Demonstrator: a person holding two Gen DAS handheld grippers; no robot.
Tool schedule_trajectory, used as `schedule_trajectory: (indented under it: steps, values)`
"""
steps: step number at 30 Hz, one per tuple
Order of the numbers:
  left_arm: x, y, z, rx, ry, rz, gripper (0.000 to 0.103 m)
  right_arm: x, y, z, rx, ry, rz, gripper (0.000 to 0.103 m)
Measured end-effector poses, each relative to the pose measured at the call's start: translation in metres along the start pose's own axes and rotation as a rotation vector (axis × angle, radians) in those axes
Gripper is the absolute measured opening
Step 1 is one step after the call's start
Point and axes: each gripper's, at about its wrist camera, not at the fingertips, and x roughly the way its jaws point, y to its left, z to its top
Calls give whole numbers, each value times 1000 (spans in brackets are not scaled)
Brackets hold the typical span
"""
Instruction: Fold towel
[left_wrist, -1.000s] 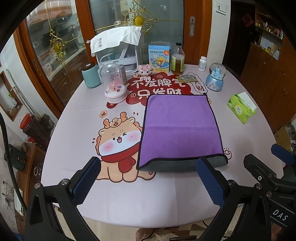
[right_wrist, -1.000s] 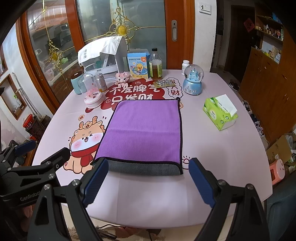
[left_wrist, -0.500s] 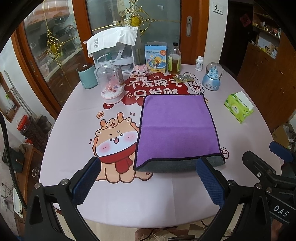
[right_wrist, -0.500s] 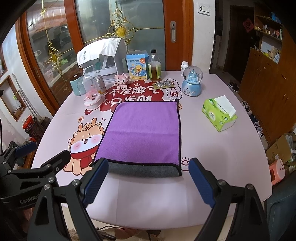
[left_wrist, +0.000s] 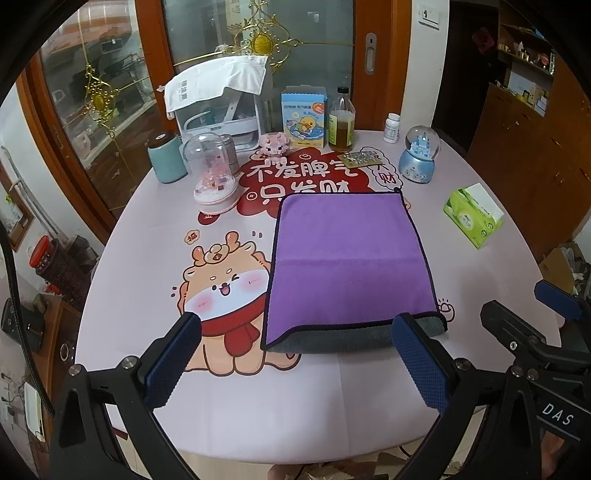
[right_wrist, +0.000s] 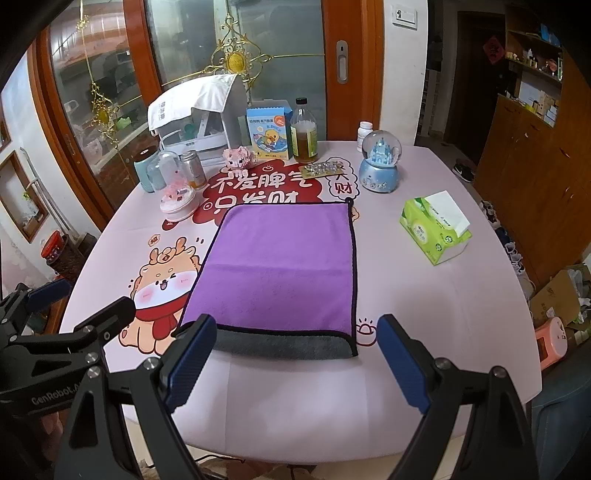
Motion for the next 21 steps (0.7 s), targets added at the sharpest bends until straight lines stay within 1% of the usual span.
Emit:
schedule_trajectory:
  steps: [8,10,14,18,21]
  values:
    - [32,9,3,-2,45,-55,102,21,-8,2,0,23,-3,89]
    - [43,14,0,13,40,-52,102,31,-12,0,-8,37,-7,89]
    - [67,24,-6,57,57,-37,102,51,-23,-6,-18,61,-14,89]
    - [92,38,-14,63,91,-69,102,70,-35,-13,-14,86,6,85]
    - [111,48,-22,71,99,-123,102,85,-42,-18,-32,104,22,81]
